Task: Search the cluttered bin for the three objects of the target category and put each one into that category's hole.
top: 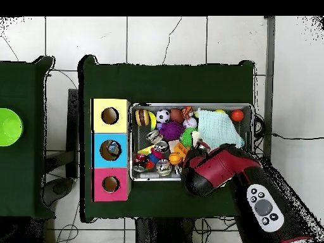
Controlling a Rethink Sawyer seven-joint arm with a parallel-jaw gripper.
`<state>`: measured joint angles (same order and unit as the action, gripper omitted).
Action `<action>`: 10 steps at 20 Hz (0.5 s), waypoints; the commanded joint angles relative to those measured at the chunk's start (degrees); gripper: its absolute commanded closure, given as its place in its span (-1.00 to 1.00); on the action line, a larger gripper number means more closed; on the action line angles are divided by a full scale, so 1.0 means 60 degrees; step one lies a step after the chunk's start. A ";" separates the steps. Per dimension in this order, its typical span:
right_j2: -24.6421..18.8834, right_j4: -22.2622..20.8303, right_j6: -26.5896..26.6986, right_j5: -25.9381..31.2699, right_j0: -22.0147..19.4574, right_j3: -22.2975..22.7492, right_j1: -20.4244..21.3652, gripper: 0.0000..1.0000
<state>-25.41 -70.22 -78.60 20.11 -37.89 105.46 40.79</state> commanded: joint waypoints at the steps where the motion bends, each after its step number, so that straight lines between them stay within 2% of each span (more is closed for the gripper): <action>1: 0.3292 0.0200 -0.6131 -0.2036 0.2355 -0.0844 -0.0253 -1.00; 5: 0.3825 0.0931 -0.5403 -0.2496 0.2476 -0.0800 -0.0317 -1.00; 8: 0.4374 0.0807 -0.4999 -0.2996 0.2507 -0.1588 -0.1081 -1.00; 10: 0.4467 0.0707 -0.4710 -0.3297 0.2350 -0.2122 -0.1524 -1.00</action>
<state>-7.53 -67.55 -93.30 5.77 -22.90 103.12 38.97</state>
